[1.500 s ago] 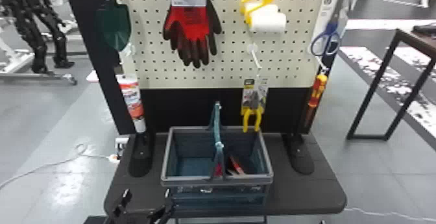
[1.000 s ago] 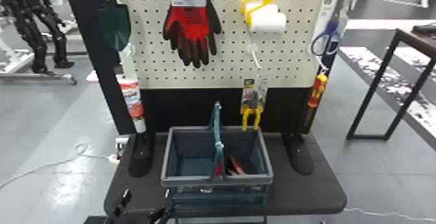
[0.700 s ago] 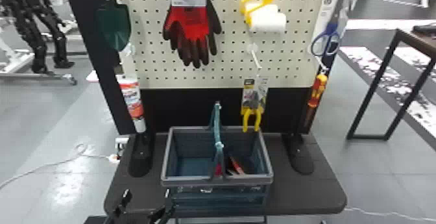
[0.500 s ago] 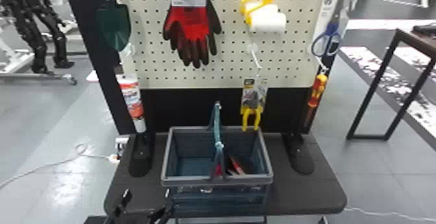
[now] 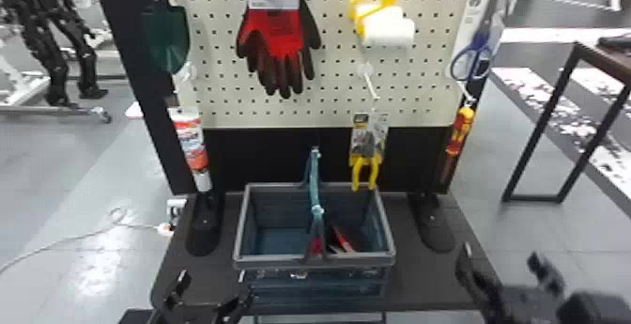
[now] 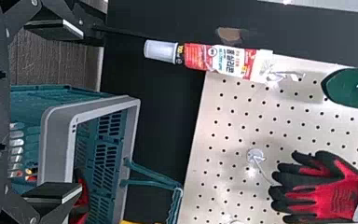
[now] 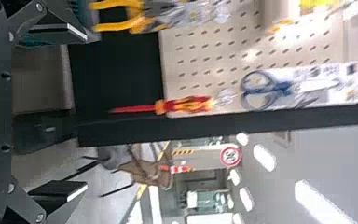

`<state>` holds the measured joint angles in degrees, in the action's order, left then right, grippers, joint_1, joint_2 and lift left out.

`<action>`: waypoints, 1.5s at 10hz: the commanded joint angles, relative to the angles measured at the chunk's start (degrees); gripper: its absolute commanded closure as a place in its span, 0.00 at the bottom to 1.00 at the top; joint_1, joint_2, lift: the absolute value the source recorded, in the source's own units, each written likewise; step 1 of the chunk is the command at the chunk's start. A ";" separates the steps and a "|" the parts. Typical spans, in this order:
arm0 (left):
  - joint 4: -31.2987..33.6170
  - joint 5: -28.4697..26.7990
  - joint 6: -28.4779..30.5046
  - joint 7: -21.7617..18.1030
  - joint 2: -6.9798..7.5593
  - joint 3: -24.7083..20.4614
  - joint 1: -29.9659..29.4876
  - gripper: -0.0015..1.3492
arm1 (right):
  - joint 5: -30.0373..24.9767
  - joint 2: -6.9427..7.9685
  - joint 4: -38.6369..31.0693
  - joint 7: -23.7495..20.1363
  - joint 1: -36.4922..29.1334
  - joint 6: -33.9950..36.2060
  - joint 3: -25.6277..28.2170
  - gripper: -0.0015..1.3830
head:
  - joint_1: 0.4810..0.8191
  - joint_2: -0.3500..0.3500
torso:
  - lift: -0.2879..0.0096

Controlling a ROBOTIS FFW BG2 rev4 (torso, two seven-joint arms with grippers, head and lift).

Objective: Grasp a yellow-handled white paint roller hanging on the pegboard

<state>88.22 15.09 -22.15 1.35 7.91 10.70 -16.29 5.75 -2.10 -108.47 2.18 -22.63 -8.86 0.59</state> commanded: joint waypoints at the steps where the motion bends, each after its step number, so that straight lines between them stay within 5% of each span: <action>1: 0.03 -0.50 0.53 -0.39 0.35 0.02 0.56 0.11 | -0.65 -2.38 -7.72 -0.51 1.71 8.77 0.99 0.13 | 0.20 0.50 | 0.63; 2: 0.03 -0.24 0.71 -0.30 0.35 -0.16 -0.14 0.11 | -0.21 -3.53 -10.71 -4.46 3.38 14.13 2.22 0.14 | 0.20 0.50 | 0.63; 7: 0.20 -0.94 2.55 -0.30 0.08 -0.07 0.12 0.11 | -5.31 -3.53 -18.97 -23.10 20.17 37.16 5.12 0.14 | 0.20 0.50 | 0.63; 9: 0.29 -1.03 3.35 -0.21 1.58 0.37 0.47 0.11 | -9.79 -3.44 -18.70 -31.71 29.57 43.93 6.27 0.13 | 0.20 0.50 | 0.63; 11: 0.29 -0.50 4.49 0.05 2.63 1.69 1.27 0.11 | -6.45 -5.81 -14.84 -33.82 36.43 46.12 6.53 0.13 | 0.20 0.50 | 0.63; 15: 0.20 -0.59 5.72 0.05 2.46 1.95 1.44 0.11 | 4.36 -13.19 -3.68 -34.79 51.02 47.09 -0.77 0.14 | 0.20 0.50 | 0.63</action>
<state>88.49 14.50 -16.58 1.41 10.21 12.46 -14.98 9.22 -14.25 -113.29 -32.61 26.13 38.24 1.37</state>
